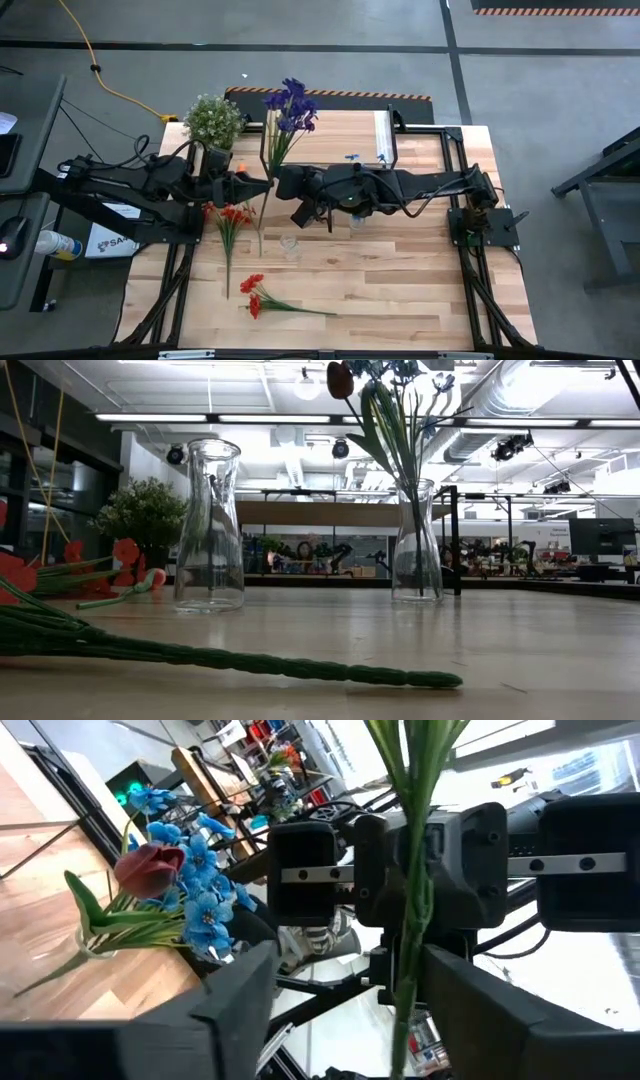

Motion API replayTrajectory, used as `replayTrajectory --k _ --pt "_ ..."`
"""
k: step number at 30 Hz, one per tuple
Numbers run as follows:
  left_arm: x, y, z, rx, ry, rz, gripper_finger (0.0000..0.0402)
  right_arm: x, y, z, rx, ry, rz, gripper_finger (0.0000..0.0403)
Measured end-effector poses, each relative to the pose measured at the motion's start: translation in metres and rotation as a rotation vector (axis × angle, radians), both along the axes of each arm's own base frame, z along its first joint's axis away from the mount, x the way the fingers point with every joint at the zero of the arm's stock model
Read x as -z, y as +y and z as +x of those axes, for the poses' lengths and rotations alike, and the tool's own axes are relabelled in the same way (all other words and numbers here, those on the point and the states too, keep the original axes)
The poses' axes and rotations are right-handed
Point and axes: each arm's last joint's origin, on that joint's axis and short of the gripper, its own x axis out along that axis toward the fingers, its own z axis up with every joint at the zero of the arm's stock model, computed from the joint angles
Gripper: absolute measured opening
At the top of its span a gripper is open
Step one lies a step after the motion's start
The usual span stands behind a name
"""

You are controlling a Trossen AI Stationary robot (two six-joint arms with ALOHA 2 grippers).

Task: Pick and place flowers into a vace then onto a shelf
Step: Put the purple flower into the right transparent vase

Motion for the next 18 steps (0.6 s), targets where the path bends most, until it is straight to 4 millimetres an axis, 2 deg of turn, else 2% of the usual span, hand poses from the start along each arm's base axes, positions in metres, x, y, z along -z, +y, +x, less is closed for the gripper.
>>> replayTrajectory --k 7,18 --pt "-0.0003 0.0 0.0 0.001 -0.002 0.0 0.0185 0.0015 -0.0004 0.0 0.002 0.012 -0.002 0.0" --pt "-0.001 0.0 -0.0002 0.001 -0.008 0.009 0.0098 0.0022 -0.0003 0.0001 0.002 0.017 -0.002 0.0"
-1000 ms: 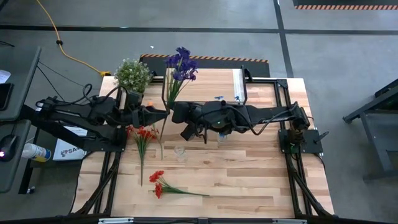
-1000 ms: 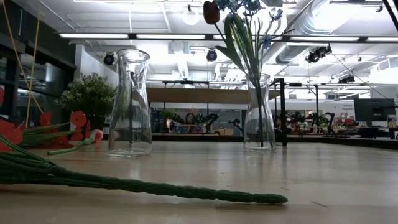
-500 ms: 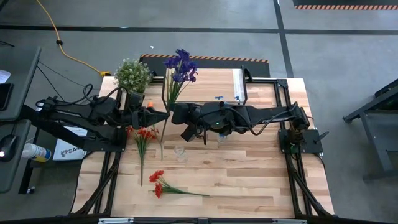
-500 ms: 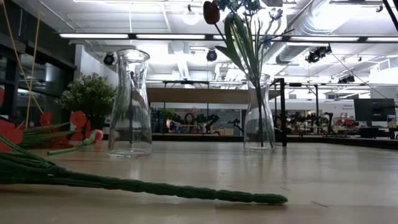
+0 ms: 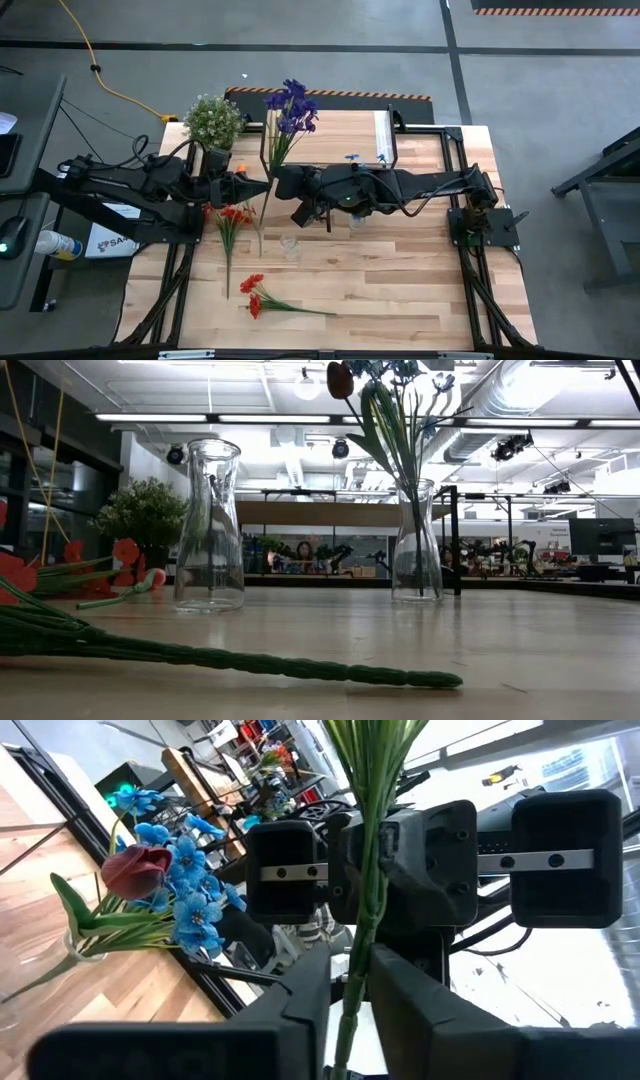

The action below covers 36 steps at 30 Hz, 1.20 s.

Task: Pick and place flowers into a vace then onto a shelf
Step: Put the purple flower into the right transparent vase

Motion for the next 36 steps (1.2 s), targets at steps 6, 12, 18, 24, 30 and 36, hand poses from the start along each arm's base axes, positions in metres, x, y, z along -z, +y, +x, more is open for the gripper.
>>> replayTrajectory --k 6,12,18,24,30,36 --pt "0.0 0.0 0.0 0.001 -0.003 0.0 0.0082 0.0 0.0 0.0 -0.002 0.001 0.0 0.0" --pt "-0.003 0.0 0.0 0.012 -0.032 0.036 0.0081 0.004 0.002 0.005 -0.015 -0.009 0.005 0.0" --pt "-0.001 -0.001 0.0 0.03 -0.018 0.046 0.0081 0.017 0.004 0.016 -0.016 0.02 0.001 0.0" --pt "-0.001 -0.001 0.0 0.034 -0.018 0.047 0.0078 0.016 0.002 0.018 -0.001 0.0 0.002 0.0" --pt "0.001 -0.002 0.0 0.057 0.002 0.075 0.0042 0.017 0.003 0.017 -0.001 0.001 0.004 0.0" --pt "0.001 -0.002 0.0 0.062 0.007 0.105 0.0042 0.017 0.003 0.017 0.001 -0.003 0.009 0.0005"
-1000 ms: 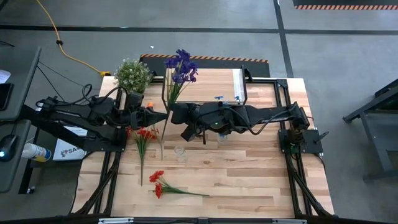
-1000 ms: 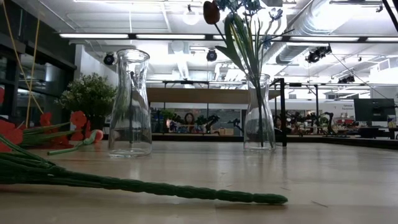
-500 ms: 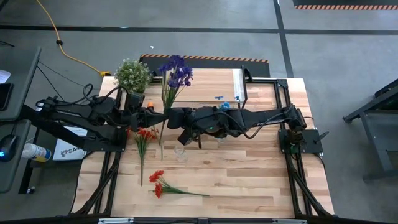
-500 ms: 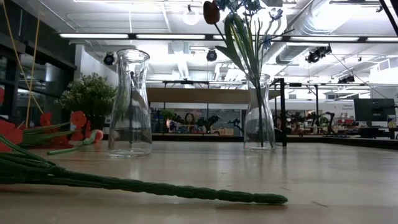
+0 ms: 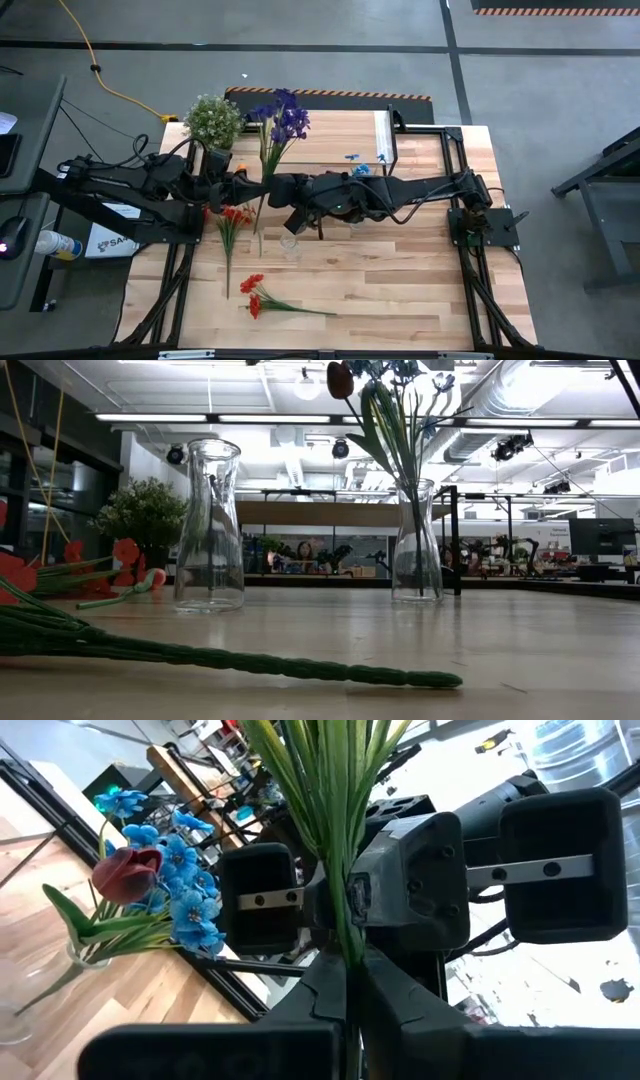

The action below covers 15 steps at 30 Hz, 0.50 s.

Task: Pick and place flowers into a vace then onto a shelf
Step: Put the purple flower into the right transparent vase

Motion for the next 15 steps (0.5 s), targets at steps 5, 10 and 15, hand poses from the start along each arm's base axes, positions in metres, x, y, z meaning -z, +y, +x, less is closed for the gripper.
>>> replayTrajectory --k 5,10,15 --pt "0.0 0.0 0.0 -0.007 0.004 0.01 0.0042 0.0 -0.001 0.0 0.029 -0.011 0.019 0.0035" --pt "0.001 0.0 0.0 -0.006 0.014 0.031 0.0042 -0.001 0.002 -0.002 0.133 -0.045 0.045 0.0071" --pt "0.001 0.0 0.0 -0.013 0.013 0.04 0.0042 -0.001 0.011 -0.006 0.222 -0.079 0.081 0.0099"
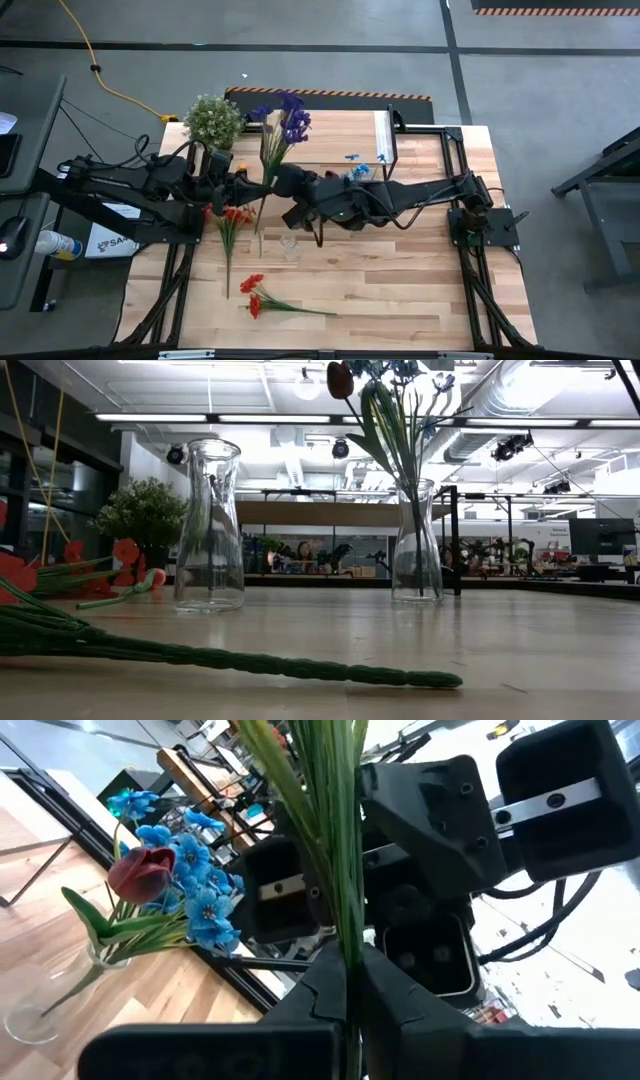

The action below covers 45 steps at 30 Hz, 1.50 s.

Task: Pick and place flowers into a vace then onto a shelf
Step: Put the purple flower into the right transparent vase

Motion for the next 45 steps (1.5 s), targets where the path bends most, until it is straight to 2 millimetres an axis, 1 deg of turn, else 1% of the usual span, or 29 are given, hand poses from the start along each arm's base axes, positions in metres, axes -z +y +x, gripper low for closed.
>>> replayTrajectory --k 3,7,17,22,28,32,37,45 --pt "0.0 0.0 0.0 -0.015 -0.001 0.01 0.0042 0.0 0.009 -0.003 0.013 -0.019 0.023 0.0111" --pt "0.0 0.001 0.0 -0.049 -0.003 0.037 0.0042 0.0 0.027 -0.007 -0.023 -0.047 0.066 0.0119" --pt "-0.001 0.004 -0.001 -0.128 -0.004 0.085 0.0042 0.0 0.072 -0.021 -0.091 -0.148 0.228 0.0119" --pt "-0.002 0.004 -0.001 -0.14 -0.016 0.095 0.0042 0.0 0.09 -0.029 -0.113 -0.202 0.321 0.0119" --pt "-0.008 0.003 -0.002 -0.13 -0.073 0.133 0.0042 -0.005 0.11 -0.037 -0.157 -0.303 0.462 0.0119" --pt "-0.011 0.003 -0.002 -0.12 -0.103 0.146 0.0042 -0.009 0.12 -0.041 -0.205 -0.364 0.554 0.0119" --pt "-0.013 0.002 -0.003 -0.102 -0.126 0.145 0.0042 -0.01 0.128 -0.044 -0.265 -0.377 0.618 0.0119" --pt "-0.013 0.002 -0.003 -0.086 -0.131 0.185 0.0042 -0.01 0.126 -0.043 -0.263 -0.436 0.753 0.0119"
